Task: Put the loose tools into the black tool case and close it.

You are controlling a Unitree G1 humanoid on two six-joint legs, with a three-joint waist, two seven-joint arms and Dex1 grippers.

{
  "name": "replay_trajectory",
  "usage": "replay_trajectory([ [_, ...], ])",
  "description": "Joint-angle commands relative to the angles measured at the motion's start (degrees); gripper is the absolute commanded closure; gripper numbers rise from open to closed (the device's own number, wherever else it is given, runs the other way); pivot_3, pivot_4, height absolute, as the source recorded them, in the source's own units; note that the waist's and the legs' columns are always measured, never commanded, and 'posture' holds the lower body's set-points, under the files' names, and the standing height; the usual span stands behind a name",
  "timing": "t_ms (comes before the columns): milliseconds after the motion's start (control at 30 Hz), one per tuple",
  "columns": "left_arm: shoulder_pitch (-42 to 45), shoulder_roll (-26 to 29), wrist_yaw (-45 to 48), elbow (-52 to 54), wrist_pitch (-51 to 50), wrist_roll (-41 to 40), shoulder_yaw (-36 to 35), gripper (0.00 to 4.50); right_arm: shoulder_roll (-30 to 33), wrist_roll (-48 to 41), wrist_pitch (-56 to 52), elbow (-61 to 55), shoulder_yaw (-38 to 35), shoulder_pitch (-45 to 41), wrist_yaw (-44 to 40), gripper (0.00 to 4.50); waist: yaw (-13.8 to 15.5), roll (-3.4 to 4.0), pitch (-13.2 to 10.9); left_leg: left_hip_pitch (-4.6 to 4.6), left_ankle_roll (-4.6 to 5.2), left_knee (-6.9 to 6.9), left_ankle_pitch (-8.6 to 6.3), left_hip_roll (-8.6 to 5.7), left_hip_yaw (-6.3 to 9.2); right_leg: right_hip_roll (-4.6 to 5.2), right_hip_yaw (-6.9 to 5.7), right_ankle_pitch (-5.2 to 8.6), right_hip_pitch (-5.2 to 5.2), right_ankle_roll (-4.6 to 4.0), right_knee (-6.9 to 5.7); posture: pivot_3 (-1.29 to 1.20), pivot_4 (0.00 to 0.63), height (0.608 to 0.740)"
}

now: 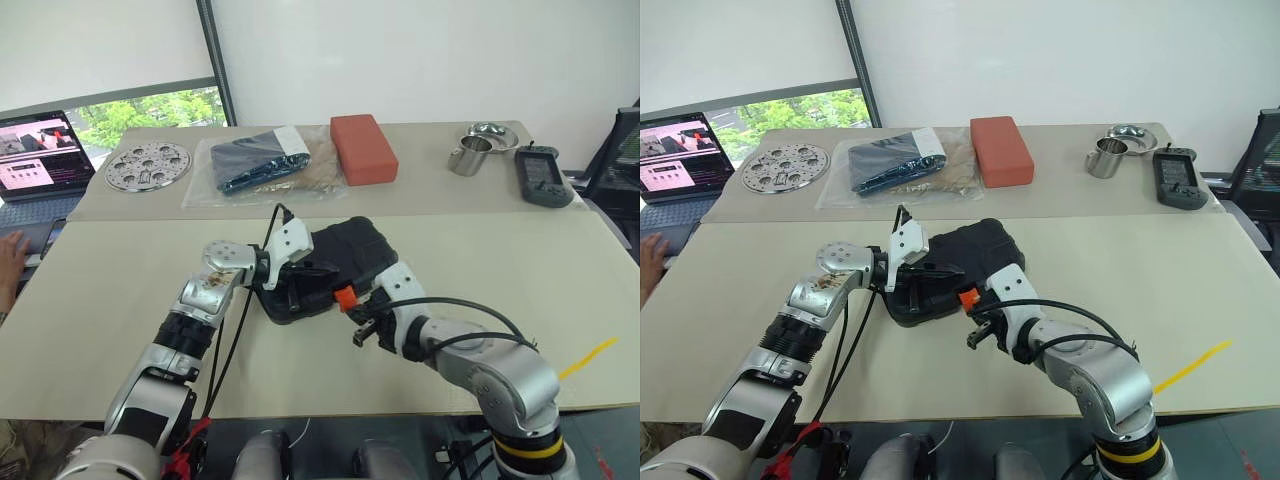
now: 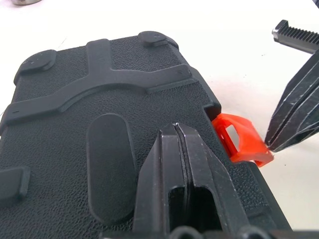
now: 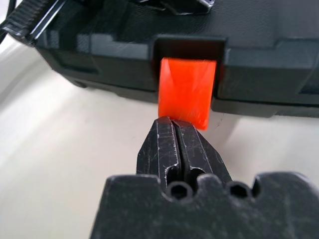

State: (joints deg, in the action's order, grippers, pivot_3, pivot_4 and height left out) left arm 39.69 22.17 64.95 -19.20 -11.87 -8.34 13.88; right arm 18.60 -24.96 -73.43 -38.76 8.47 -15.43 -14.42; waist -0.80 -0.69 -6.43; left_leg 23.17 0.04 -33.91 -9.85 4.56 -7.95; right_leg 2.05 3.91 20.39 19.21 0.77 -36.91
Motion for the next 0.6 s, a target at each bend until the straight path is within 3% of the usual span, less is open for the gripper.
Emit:
replay_trajectory([
  [33,-1.4,0.3,-0.2,-0.5,-0.9,1.4,1.3,4.50,-0.3,0.7,2.9,0.3,0.2,-1.5,0.0,4.46,0.0,0.00,0.0,0.00,0.00,0.00,0.00,0.00,0.00,0.00,0.00,0.00,0.00,0.00,0.00,0.00,0.150,0.740],
  [600,-2.4,0.2,-0.9,0.2,-1.1,1.1,1.1,4.50,1.3,2.2,5.3,7.4,2.1,-4.0,-2.1,4.46,-0.1,0.00,0.0,-0.01,0.00,0.00,0.00,0.03,-0.01,-0.01,0.00,0.00,0.00,0.00,0.00,0.00,0.150,0.740],
])
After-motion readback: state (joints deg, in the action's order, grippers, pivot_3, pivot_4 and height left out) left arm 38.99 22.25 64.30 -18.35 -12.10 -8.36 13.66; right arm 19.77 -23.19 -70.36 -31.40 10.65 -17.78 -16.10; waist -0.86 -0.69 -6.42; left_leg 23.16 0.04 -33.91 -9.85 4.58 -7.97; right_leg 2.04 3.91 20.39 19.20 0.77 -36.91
